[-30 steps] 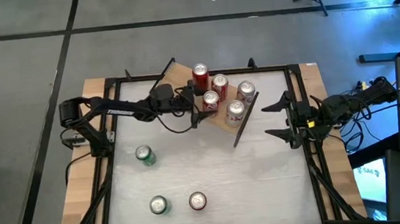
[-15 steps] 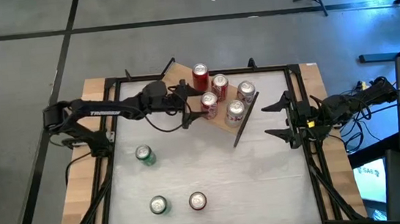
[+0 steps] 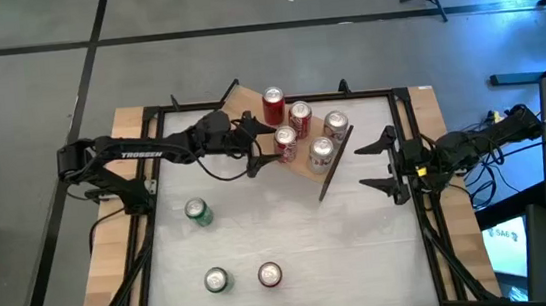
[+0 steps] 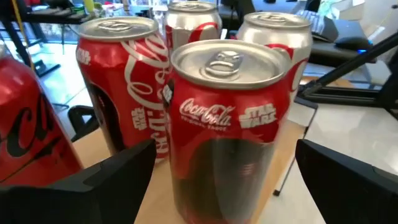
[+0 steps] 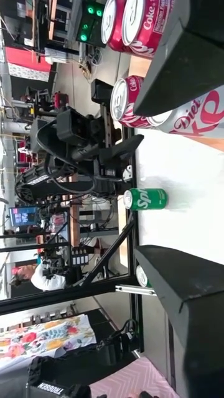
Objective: Place canned beverage on shelf
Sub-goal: Put the red-white soda can on the shelf aligned with the other red-white soda cans
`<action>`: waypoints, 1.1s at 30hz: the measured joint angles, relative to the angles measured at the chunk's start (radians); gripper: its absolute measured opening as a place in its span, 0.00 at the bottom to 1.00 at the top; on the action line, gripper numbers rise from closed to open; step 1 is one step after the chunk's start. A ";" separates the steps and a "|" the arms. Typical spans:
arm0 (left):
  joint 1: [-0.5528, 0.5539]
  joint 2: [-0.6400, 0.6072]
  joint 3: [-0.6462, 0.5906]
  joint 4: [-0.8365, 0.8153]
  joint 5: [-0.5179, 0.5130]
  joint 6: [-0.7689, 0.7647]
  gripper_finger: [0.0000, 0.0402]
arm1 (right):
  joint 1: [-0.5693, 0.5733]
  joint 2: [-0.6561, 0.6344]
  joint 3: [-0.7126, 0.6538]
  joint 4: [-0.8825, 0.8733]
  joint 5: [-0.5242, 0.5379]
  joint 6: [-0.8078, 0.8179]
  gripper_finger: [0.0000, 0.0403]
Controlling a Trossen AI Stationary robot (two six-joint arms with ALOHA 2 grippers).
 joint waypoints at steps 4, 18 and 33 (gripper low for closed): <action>-0.024 0.001 0.000 0.003 -0.043 0.000 0.93 | 0.000 0.001 0.000 -0.003 0.000 0.000 0.87; -0.104 0.077 0.000 0.037 -0.235 0.000 0.93 | 0.000 0.001 0.000 -0.002 0.000 0.000 0.87; -0.104 0.147 0.000 0.141 -0.294 -0.008 0.93 | 0.000 0.001 0.000 -0.002 0.000 0.000 0.87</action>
